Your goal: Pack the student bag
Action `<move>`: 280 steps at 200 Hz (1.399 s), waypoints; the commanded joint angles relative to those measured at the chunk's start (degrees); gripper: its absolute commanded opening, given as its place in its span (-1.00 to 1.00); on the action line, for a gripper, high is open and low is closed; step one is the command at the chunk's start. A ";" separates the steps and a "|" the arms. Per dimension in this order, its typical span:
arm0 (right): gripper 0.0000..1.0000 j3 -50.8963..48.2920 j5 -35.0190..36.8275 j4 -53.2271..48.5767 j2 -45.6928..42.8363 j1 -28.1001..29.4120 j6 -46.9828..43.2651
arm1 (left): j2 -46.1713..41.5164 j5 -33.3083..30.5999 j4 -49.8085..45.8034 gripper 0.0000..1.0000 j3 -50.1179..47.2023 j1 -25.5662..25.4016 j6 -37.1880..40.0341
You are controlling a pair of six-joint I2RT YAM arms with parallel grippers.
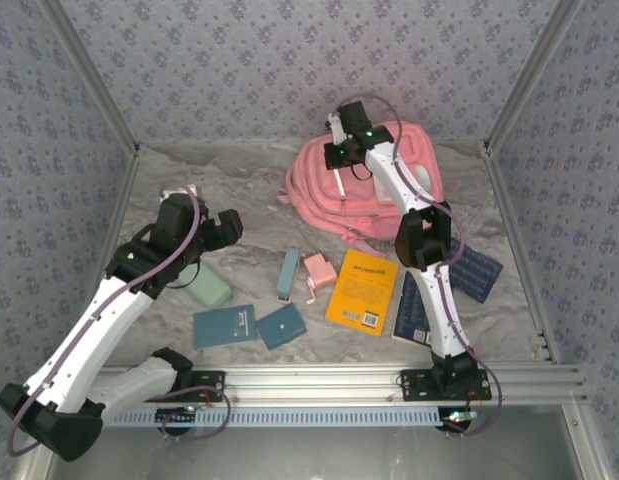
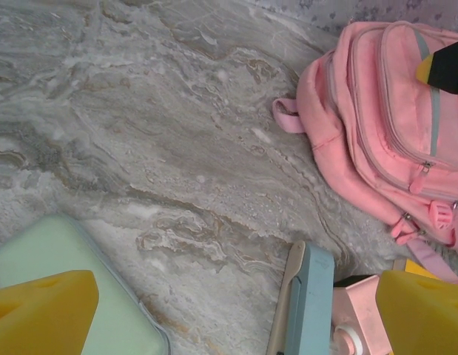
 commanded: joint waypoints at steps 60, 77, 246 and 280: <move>-1.00 -1.44 -1.02 12.28 -9.93 12.81 -28.20 | -2.38 -6.07 -0.65 0.93 -0.83 0.28 -1.96; -1.00 -3.87 0.04 13.90 -11.50 15.01 -34.15 | -3.14 -7.77 -0.94 0.93 -0.93 0.28 -2.22; -1.00 -9.24 18.51 -5.86 -25.86 18.63 -0.60 | -4.83 -7.33 -0.26 0.95 0.11 0.28 -0.24; -1.00 4.95 13.10 -19.57 -17.63 18.31 19.29 | -4.92 -4.42 -0.83 0.94 1.23 0.28 0.31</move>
